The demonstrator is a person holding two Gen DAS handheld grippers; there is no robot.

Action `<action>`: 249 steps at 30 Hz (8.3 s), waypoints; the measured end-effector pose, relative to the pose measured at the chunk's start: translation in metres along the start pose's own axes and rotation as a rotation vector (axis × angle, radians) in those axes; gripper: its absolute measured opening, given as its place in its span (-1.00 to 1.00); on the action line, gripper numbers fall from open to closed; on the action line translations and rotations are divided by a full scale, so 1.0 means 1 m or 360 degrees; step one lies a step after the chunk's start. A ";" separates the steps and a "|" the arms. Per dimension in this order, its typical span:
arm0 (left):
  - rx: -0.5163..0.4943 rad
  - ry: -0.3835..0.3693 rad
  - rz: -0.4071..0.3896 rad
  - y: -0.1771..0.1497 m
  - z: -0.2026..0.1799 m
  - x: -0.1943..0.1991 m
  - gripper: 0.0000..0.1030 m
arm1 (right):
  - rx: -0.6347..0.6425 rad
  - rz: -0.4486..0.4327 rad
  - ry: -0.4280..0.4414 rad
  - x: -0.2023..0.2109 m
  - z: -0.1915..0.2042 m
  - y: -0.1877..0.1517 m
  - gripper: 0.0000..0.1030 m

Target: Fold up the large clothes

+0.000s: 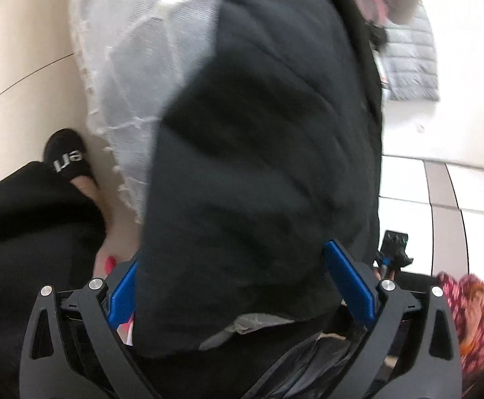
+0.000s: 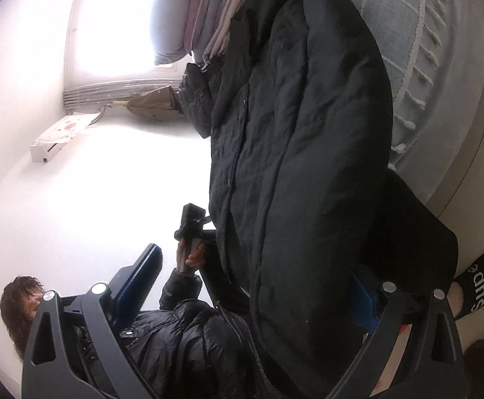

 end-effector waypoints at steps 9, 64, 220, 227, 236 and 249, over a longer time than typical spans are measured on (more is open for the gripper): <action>-0.0111 0.0082 -0.0117 -0.024 -0.023 0.013 -0.83 | -0.0105 -0.0105 -0.0465 -0.016 0.010 -0.010 0.03; -0.0413 -0.0642 -0.1028 -0.123 -0.105 0.171 -0.91 | 0.0393 -0.0988 0.0705 0.063 0.140 -0.052 -0.81; -0.0545 0.1403 -0.1152 0.224 -0.177 -0.001 0.53 | 0.0201 -0.0955 -0.0746 -0.165 0.059 0.274 0.72; -0.0458 0.1104 -0.1363 0.169 -0.185 0.061 0.53 | 0.0414 -0.0818 -0.0569 -0.184 0.112 0.252 0.72; 0.0174 -0.0083 -0.1094 0.115 -0.062 0.134 0.56 | 0.0695 -0.0589 -0.0734 -0.245 0.167 0.224 0.74; 0.0322 -0.0630 -0.0847 0.136 -0.033 0.067 0.76 | 0.0249 -0.0857 -0.1092 -0.106 0.109 0.182 0.74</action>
Point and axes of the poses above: each gripper's, at about its wrist camera, not at the fingertips, and x roughly against the way its jaws point, z to its left, y to its top, the point moved 4 cm from there along -x, roughly the way its jaws point, and after that the axes turned 11 degrees about z, right-handed, at the moved point
